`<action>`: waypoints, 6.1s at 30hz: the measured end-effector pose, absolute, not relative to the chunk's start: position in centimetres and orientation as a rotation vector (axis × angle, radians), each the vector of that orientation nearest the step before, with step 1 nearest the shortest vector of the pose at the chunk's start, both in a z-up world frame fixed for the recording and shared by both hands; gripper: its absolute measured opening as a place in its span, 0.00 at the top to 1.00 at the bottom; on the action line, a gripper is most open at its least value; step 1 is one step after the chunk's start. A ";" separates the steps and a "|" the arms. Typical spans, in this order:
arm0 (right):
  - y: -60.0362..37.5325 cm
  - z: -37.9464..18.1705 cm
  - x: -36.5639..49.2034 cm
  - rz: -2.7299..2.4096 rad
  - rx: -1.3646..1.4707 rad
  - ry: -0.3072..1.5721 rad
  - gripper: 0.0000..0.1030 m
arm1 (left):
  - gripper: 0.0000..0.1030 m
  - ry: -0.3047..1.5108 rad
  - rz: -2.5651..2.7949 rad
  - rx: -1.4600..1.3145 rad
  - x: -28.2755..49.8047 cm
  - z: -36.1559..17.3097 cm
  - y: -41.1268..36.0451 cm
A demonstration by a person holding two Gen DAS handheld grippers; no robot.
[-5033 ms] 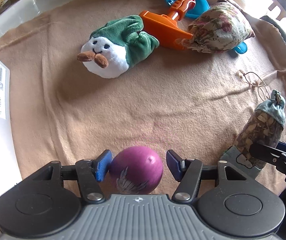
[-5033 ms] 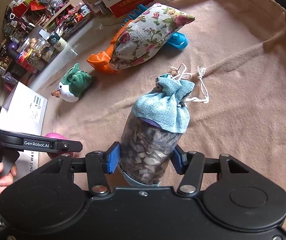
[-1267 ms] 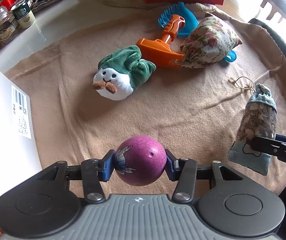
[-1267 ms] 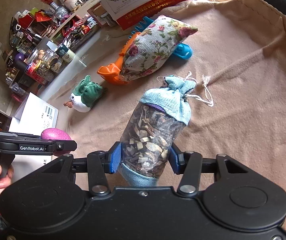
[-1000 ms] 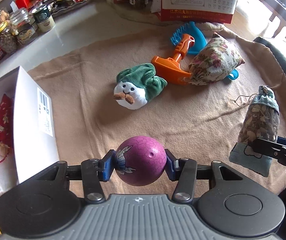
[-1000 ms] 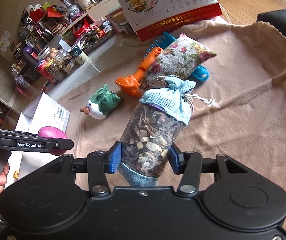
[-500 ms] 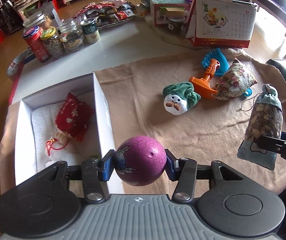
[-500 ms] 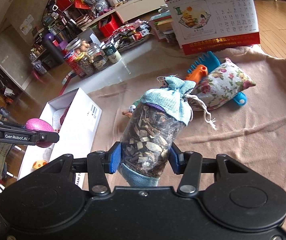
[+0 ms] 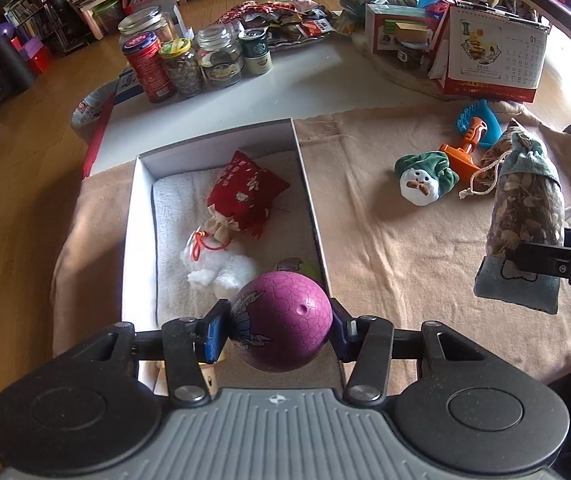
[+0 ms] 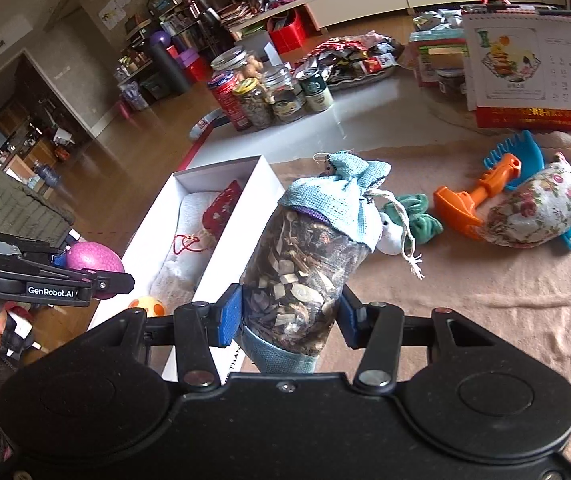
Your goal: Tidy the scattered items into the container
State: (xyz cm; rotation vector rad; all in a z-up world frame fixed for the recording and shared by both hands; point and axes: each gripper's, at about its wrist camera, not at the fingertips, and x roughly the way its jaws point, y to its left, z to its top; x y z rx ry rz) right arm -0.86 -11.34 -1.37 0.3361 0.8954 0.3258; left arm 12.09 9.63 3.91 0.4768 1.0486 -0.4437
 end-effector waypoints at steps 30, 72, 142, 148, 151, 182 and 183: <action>2.0 2.9 8.0 0.550 0.104 0.945 0.52 | 0.50 1.134 -0.424 0.375 13.4 -1.3 14.8; 5.8 -3.0 12.1 0.604 0.075 1.092 0.71 | 0.42 1.073 -0.356 0.325 15.5 -6.4 14.9; -16.7 -3.9 3.7 0.365 0.429 1.029 0.50 | 0.20 0.996 -0.513 0.519 9.9 -1.8 2.1; -20.9 -5.7 2.1 0.242 0.410 1.030 0.50 | 0.19 1.047 -0.575 0.487 11.1 -2.9 -3.5; -23.3 -7.1 1.3 0.202 0.431 1.042 0.50 | 0.19 1.064 -0.574 0.468 12.3 -4.0 -6.0; -32.5 -12.6 0.9 0.032 0.562 1.014 0.42 | 0.32 1.088 -0.635 0.563 20.1 -16.4 -16.8; -32.6 -12.4 1.4 0.028 0.555 1.009 0.42 | 0.33 1.089 -0.635 0.561 20.1 -16.4 -16.8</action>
